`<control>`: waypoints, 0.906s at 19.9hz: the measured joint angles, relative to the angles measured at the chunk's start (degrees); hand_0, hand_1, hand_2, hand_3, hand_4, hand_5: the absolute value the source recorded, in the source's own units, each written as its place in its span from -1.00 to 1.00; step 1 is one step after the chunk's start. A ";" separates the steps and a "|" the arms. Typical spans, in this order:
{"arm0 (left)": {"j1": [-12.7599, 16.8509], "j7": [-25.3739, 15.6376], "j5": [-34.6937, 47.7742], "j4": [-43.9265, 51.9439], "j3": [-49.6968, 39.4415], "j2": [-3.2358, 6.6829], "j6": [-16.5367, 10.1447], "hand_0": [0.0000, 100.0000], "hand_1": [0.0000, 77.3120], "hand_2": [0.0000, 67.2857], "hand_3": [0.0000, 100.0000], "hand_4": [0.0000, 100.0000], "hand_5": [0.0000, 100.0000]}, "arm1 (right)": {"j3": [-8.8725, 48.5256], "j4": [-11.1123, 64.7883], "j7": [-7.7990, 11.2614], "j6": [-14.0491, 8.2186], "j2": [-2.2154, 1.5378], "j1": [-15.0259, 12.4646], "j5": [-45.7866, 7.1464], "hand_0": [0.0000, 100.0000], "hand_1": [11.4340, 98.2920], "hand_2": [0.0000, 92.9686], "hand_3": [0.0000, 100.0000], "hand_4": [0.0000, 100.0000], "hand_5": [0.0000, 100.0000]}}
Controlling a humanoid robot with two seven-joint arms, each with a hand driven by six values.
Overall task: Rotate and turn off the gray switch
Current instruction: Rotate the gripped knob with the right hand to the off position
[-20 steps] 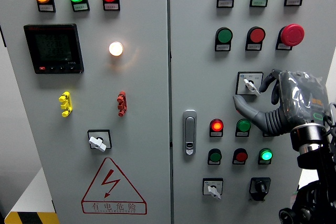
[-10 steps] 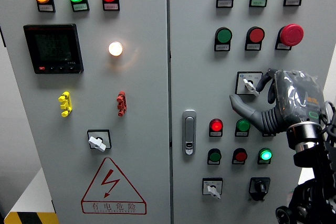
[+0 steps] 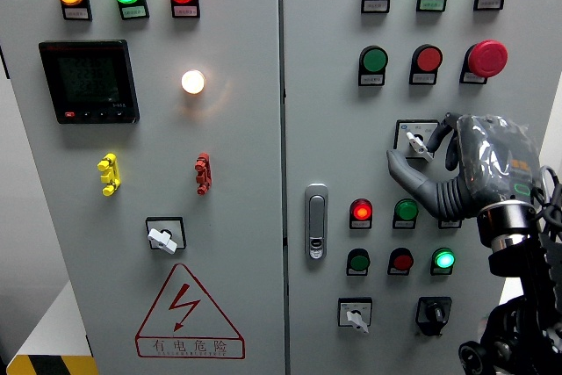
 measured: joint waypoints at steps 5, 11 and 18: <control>0.00 0.00 0.00 0.00 0.01 0.00 0.00 -0.33 -1.00 -0.64 -0.56 -0.76 -0.76 | -0.13 -0.18 -0.27 0.01 0.01 0.18 -0.01 -0.11 -0.50 0.46 0.80 1.00 0.93; 0.00 0.00 0.00 0.00 -0.01 0.01 0.00 -0.33 -1.00 -0.63 -0.56 -0.76 -0.76 | -0.41 -0.60 -0.60 0.01 -0.07 0.31 -0.10 0.23 -0.44 0.47 0.80 1.00 0.93; 0.00 0.00 0.00 0.00 0.03 0.01 0.00 -0.33 -1.00 -0.64 -0.56 -0.76 -0.76 | -0.82 -0.79 -0.61 -0.07 0.01 0.31 -0.05 0.52 -0.47 0.47 0.80 1.00 0.93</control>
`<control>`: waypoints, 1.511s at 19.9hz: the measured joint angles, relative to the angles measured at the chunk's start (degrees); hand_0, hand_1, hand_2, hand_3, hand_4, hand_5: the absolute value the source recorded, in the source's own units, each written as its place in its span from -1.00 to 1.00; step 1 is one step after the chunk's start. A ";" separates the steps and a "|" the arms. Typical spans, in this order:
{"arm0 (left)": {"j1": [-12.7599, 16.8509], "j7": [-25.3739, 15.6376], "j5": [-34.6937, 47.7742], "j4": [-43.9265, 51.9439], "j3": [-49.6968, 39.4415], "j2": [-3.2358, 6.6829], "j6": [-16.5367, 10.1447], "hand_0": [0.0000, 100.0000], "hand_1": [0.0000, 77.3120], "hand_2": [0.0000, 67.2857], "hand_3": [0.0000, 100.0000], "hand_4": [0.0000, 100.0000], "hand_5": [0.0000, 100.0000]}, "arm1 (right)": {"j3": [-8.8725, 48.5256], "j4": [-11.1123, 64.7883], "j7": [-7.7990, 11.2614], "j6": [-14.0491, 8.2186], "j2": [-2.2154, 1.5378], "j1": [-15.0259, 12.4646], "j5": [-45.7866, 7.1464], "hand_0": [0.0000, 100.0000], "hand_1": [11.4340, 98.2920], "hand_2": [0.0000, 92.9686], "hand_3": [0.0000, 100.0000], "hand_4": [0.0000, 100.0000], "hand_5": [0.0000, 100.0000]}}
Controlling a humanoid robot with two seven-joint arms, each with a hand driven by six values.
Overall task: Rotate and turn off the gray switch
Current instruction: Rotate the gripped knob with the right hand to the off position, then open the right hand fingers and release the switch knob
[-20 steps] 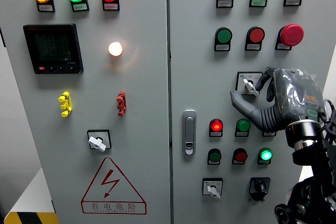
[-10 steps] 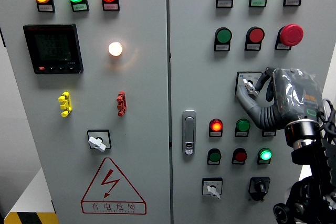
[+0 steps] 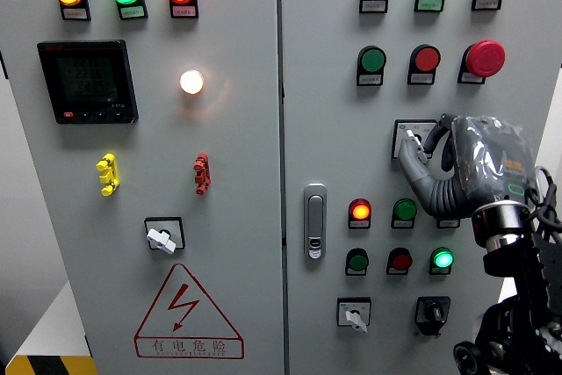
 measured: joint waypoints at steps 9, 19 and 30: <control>0.00 0.00 0.00 0.00 0.00 0.00 0.00 -0.33 -1.00 -0.63 -0.56 -0.76 -0.76 | 0.05 0.33 0.00 -0.18 0.00 -0.09 -0.04 0.63 -0.49 0.48 0.80 1.00 0.94; 0.00 0.00 0.00 0.00 -0.04 -0.01 0.00 -0.32 -1.00 -0.63 -0.56 -0.76 -0.76 | -0.02 0.48 -0.21 -0.22 0.00 -0.18 -0.21 -1.00 -0.50 0.31 0.81 1.00 0.94; 0.00 0.00 0.00 0.00 -0.04 -0.01 0.00 -0.32 -1.00 -0.64 -0.56 -0.76 -0.76 | -0.11 0.46 -0.61 -0.10 0.06 -0.25 -0.34 -1.00 -0.51 0.29 0.81 1.00 0.94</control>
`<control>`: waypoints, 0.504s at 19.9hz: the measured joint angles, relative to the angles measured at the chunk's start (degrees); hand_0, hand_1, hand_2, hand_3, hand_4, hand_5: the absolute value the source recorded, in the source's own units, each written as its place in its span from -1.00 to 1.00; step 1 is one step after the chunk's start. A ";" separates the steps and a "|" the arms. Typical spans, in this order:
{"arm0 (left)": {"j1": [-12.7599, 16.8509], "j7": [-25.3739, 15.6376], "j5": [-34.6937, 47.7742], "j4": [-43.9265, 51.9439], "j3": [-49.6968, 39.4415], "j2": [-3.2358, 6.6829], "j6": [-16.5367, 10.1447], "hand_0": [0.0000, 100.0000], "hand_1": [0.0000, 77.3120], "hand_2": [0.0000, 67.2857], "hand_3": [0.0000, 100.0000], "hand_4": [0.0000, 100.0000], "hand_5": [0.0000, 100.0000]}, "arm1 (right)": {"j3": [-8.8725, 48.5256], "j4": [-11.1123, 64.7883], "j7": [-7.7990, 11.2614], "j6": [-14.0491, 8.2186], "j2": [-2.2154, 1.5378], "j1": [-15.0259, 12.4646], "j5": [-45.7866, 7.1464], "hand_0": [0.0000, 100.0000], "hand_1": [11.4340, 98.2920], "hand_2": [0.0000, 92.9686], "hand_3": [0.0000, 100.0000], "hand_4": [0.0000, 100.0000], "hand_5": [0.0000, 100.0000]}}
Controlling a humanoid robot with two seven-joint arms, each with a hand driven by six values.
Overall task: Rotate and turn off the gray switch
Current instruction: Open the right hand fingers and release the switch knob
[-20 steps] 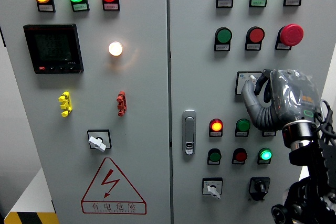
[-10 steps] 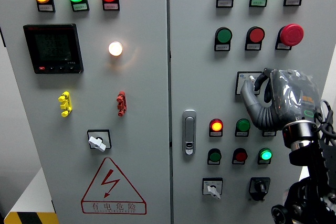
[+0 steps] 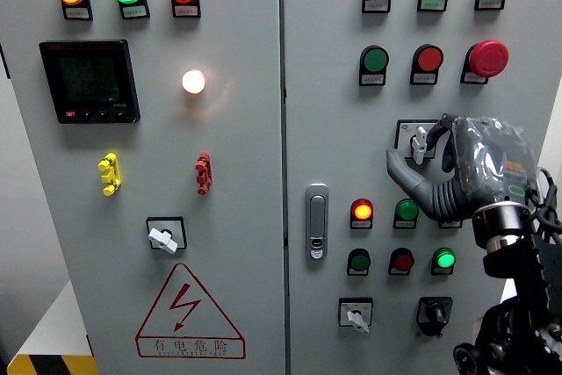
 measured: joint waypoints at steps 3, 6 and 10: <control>0.00 0.00 0.00 0.00 0.00 0.01 0.00 -0.32 -1.00 -0.63 -0.55 -0.76 -0.76 | 0.04 0.76 0.00 0.00 0.23 -0.29 -0.04 -1.00 -0.51 0.30 0.81 1.00 0.93; 0.00 0.00 0.00 0.00 0.03 0.01 0.00 -0.32 -1.00 -0.64 -0.55 -0.76 -0.76 | 0.33 1.59 0.05 -0.07 0.31 -0.65 -0.05 -1.00 -0.51 0.30 0.81 1.00 0.93; 0.00 0.00 0.00 0.00 0.03 0.03 0.00 -0.32 -1.00 -0.64 -0.56 -0.76 -0.76 | 0.59 2.99 0.10 -0.13 0.30 -1.65 -0.14 -1.00 -0.50 0.30 0.80 1.00 0.93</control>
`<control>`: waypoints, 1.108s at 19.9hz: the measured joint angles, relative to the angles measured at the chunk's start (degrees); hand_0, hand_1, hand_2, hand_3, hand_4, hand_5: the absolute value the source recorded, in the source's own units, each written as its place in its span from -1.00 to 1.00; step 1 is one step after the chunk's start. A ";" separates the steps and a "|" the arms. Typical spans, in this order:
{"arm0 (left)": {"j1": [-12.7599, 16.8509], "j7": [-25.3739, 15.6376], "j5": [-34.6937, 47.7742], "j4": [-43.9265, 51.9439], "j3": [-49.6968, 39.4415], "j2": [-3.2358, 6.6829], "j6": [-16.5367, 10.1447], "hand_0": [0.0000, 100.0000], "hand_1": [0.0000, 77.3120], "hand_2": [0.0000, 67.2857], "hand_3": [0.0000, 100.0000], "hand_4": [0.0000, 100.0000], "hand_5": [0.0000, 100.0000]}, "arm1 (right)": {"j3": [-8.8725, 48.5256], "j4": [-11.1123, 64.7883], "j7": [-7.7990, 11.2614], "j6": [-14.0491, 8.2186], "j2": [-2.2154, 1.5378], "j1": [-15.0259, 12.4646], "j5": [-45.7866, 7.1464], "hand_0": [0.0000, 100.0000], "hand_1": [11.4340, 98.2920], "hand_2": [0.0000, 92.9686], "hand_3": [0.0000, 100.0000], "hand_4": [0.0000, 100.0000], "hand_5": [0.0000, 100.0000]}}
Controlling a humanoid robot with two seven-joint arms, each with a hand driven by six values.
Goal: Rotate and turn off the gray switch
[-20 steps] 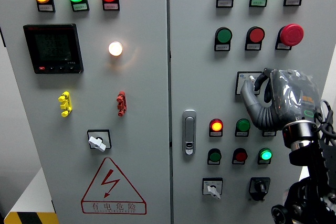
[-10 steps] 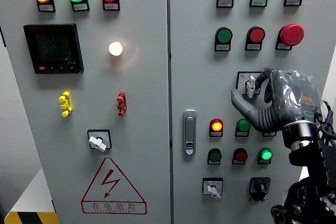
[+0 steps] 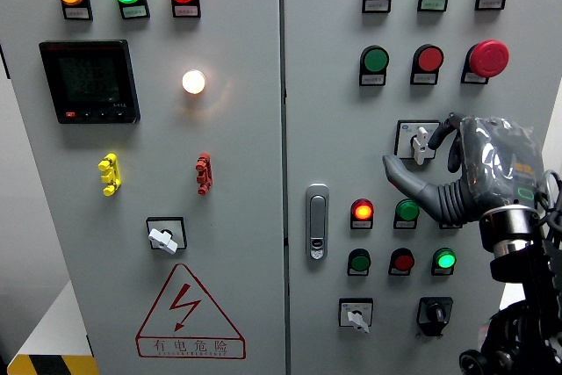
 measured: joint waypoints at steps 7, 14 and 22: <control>0.00 0.00 0.00 0.00 -0.07 0.01 0.00 -0.32 -1.00 -0.64 -0.55 -0.76 -0.76 | 0.71 3.13 0.78 0.03 -0.02 -2.40 -0.24 -1.00 -0.47 0.21 0.84 0.69 1.00; 0.00 0.00 0.00 -0.02 0.00 0.07 0.00 -0.32 -1.00 -0.64 -0.56 -0.76 -0.76 | 1.72 9.74 4.15 0.26 -0.11 -6.83 -0.84 -1.00 -0.45 -0.22 0.10 -0.07 0.45; 0.00 0.00 0.00 -0.08 -0.04 0.07 0.00 -0.32 -1.00 -0.63 -0.56 -0.76 -0.76 | 4.22 16.64 11.55 0.92 -0.20 -12.33 -3.78 -1.00 -0.43 -0.47 -0.43 -0.68 -0.43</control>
